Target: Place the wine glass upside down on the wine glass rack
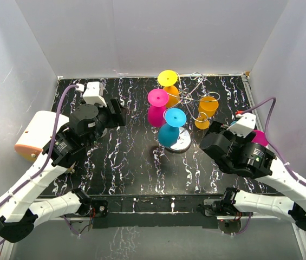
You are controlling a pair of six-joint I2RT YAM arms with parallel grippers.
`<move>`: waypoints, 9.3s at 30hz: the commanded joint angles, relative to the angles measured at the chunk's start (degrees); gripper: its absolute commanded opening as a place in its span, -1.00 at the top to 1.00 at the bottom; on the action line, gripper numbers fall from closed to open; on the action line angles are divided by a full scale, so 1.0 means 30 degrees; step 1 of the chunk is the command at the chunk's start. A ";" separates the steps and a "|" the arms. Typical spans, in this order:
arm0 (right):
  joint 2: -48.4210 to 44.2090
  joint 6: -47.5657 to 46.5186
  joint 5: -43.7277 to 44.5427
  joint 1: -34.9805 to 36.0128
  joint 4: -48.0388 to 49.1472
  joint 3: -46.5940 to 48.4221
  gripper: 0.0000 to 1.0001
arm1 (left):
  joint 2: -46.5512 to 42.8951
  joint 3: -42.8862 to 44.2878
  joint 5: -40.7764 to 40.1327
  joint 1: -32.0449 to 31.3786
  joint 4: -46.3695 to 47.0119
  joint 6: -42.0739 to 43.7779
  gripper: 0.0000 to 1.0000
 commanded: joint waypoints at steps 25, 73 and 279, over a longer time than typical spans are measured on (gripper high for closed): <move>0.3309 -1.1400 -0.9466 -1.5864 1.2002 -0.3371 0.01 | -0.1212 0.0315 -0.0375 -0.0050 -0.0648 0.0143 -0.46; -0.7227 -0.9483 -0.9075 -1.5941 1.3070 0.1805 1.00 | 0.1264 0.3880 1.4795 -0.0047 0.6396 0.2338 -0.97; -0.4181 -0.4398 -2.1934 -1.5884 1.2554 0.2382 1.00 | 0.2897 0.0259 0.8572 -0.6727 1.3589 0.8810 -0.56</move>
